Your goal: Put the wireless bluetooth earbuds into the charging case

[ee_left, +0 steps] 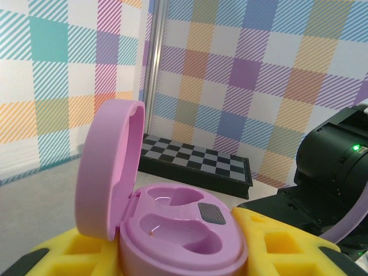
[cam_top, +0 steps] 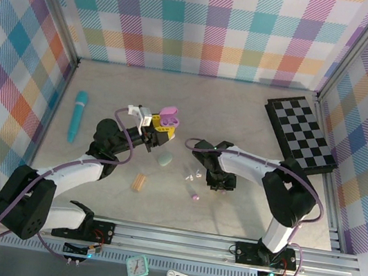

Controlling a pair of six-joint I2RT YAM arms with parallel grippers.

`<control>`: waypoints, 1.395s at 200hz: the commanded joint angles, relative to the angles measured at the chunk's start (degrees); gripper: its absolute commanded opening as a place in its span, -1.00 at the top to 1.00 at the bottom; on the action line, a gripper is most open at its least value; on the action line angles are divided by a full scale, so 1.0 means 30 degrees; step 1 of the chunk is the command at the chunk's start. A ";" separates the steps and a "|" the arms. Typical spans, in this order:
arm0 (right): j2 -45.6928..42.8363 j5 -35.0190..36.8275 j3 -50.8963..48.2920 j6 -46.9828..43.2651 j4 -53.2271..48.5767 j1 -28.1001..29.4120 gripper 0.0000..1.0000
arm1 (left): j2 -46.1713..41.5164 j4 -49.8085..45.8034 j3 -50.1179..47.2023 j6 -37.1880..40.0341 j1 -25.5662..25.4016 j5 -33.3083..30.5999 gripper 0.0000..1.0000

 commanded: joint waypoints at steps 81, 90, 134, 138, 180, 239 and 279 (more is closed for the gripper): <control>0.0885 -0.0085 0.0271 -0.0137 -0.0560 0.0133 0.47 | -0.0229 0.0513 0.0090 0.0140 0.0198 0.0160 0.38; 0.0833 -0.0062 0.0267 -0.0118 -0.0623 0.0100 0.51 | -0.0231 0.0513 0.0090 0.0139 0.0198 0.0167 0.38; -0.0092 -0.0039 0.0179 -0.0436 -0.0417 0.0099 0.56 | -0.0266 0.0309 0.0118 0.0255 0.0198 0.0335 0.38; -0.0256 -0.0095 0.0179 -0.0471 -0.0307 0.0113 0.56 | -0.0294 0.0233 0.0119 0.0298 0.0171 0.0391 0.38; -0.2288 -0.1031 -0.0009 -0.0646 0.0616 -0.0139 0.57 | -0.0323 -0.0287 0.0235 0.0505 0.0024 0.0343 0.38; -0.6058 -0.5259 -0.0769 -0.0551 0.2544 -0.2011 0.56 | -0.0692 -0.3958 0.0793 0.3288 -0.1276 -0.0539 0.37; -0.7422 -0.6531 -0.0822 -0.0681 0.3037 -0.3099 0.57 | -0.0024 -0.1910 0.0589 0.2376 -0.1472 -0.0325 0.37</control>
